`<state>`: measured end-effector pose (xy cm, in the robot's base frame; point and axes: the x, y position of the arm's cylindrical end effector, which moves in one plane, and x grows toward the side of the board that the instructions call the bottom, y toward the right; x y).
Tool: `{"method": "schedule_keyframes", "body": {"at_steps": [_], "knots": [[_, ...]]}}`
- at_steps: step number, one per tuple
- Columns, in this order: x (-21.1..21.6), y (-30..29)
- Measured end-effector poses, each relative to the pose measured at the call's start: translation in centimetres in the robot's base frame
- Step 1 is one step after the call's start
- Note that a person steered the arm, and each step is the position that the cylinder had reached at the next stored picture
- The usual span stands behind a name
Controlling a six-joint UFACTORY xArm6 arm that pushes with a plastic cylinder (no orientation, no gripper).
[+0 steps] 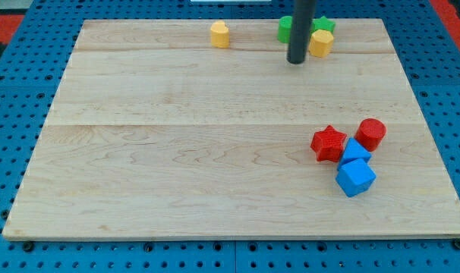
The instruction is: Place the yellow and green blocks in a horizontal line
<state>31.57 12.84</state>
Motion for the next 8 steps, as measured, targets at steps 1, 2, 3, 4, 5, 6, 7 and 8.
{"method": "schedule_keyframes", "body": {"at_steps": [1,2,3,4,5,6,7,8], "knots": [[-0.4,5.1],[-4.1,5.0],[-5.5,6.6],[-7.7,6.6],[-6.6,0.5],[-3.3,-1.9],[-0.7,0.1],[-1.3,-4.7]]}}
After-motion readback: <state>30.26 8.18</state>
